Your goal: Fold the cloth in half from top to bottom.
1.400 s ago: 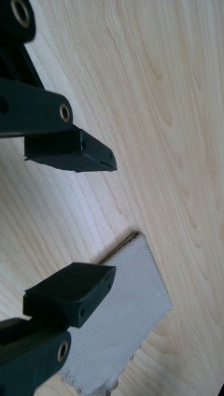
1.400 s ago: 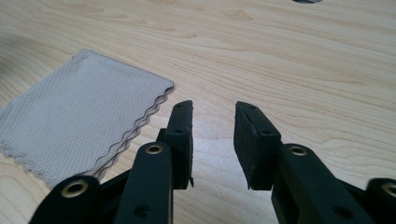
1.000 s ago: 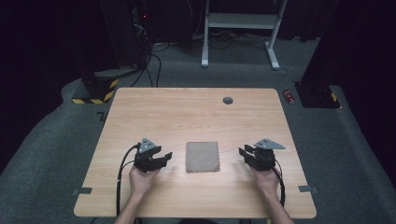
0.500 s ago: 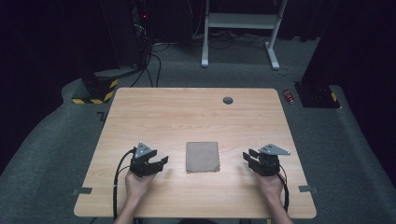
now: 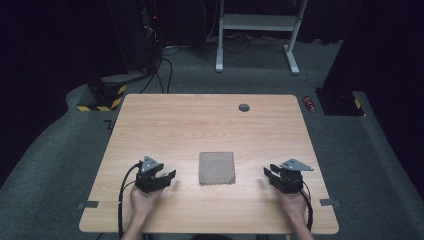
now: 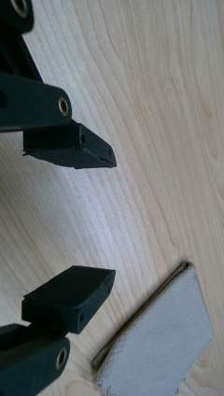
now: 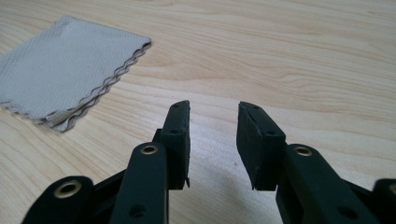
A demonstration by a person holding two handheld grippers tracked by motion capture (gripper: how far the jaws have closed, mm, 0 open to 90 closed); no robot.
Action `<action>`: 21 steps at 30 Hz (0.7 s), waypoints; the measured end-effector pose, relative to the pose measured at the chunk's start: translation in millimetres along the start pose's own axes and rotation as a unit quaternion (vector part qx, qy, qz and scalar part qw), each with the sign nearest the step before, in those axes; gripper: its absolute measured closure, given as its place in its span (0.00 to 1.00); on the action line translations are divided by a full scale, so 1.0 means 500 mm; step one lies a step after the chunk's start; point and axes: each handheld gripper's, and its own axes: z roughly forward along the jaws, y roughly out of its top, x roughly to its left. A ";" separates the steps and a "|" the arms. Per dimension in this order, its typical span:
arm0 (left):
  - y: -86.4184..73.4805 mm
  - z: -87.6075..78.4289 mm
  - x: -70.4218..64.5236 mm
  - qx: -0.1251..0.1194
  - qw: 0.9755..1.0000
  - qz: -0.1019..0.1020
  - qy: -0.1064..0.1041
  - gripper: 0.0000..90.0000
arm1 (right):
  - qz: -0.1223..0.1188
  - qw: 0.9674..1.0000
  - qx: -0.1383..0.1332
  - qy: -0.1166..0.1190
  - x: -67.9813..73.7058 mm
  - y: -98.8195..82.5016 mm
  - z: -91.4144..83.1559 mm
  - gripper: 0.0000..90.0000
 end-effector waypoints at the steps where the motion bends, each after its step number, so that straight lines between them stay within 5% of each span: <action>1: -0.001 0.000 0.002 0.001 1.000 0.000 0.001 0.44 | 0.001 1.000 0.002 -0.001 0.000 -0.001 0.000 0.72; 21: -0.015 0.007 0.010 0.018 0.999 0.003 0.033 0.44 | -0.011 0.999 0.029 -0.030 -0.008 -0.029 -0.002 0.70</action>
